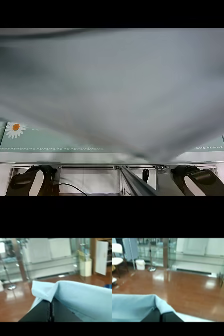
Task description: Fold the shirts.
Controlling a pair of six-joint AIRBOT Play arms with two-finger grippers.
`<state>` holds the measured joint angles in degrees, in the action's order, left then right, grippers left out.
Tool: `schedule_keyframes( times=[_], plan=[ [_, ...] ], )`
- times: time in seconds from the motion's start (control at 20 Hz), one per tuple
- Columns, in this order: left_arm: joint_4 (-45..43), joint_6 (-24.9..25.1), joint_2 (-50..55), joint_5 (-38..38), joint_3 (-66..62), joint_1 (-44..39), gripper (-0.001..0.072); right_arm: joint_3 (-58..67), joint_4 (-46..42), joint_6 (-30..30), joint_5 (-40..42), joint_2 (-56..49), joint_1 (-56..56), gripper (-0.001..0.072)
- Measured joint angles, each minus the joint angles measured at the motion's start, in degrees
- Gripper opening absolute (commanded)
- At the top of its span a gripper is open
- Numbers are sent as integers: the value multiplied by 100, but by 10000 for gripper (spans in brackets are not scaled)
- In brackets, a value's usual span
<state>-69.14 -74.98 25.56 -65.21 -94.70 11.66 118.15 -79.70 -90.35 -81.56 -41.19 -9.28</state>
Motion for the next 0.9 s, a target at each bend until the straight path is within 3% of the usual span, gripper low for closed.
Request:
schedule_keyframes(
  times=[0.15, 0.35, 0.65, 0.9],
  plan=[
    [-398, -52, -2, -2, 85, -146, 19, -365, -66, -76, -361, 33, 0, 25],
    [-308, -94, 313, -94, 686, -214, 20, -1692, -146, -125, -455, 35, 0, 23],
    [354, -96, 1578, 369, 2291, -238, 20, -3571, -275, -166, 564, -890, 236, 22],
    [1058, -92, 3401, 1475, 2669, -393, 20, -3536, 533, 4, 1508, -2695, 1056, 25]
  ],
)
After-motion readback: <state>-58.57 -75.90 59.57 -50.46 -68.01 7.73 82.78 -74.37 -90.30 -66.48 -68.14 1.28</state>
